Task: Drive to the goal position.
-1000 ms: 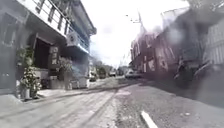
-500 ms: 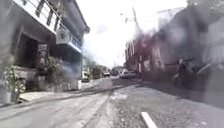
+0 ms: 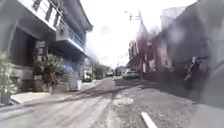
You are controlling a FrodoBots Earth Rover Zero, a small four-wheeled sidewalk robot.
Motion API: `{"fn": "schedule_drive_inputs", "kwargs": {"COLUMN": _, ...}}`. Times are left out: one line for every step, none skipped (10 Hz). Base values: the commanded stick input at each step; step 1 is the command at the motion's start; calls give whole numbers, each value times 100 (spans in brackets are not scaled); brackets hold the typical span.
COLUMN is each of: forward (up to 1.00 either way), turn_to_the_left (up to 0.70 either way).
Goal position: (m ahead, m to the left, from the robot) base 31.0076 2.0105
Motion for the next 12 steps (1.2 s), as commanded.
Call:
{"fn": "schedule_drive_inputs", "kwargs": {"forward": 85, "turn_to_the_left": -34}}
{"fn": "schedule_drive_inputs", "kwargs": {"forward": 85, "turn_to_the_left": -33}}
{"fn": "schedule_drive_inputs", "kwargs": {"forward": 85, "turn_to_the_left": -24}}
{"fn": "schedule_drive_inputs", "kwargs": {"forward": 85, "turn_to_the_left": -4}}
{"fn": "schedule_drive_inputs", "kwargs": {"forward": 85, "turn_to_the_left": 0}}
{"fn": "schedule_drive_inputs", "kwargs": {"forward": 85, "turn_to_the_left": 0}}
{"fn": "schedule_drive_inputs", "kwargs": {"forward": 85, "turn_to_the_left": 0}}
{"fn": "schedule_drive_inputs", "kwargs": {"forward": 85, "turn_to_the_left": 0}}
{"fn": "schedule_drive_inputs", "kwargs": {"forward": 85, "turn_to_the_left": -1}}
{"fn": "schedule_drive_inputs", "kwargs": {"forward": 85, "turn_to_the_left": -17}}
{"fn": "schedule_drive_inputs", "kwargs": {"forward": 85, "turn_to_the_left": -34}}
{"fn": "schedule_drive_inputs", "kwargs": {"forward": 85, "turn_to_the_left": -34}}
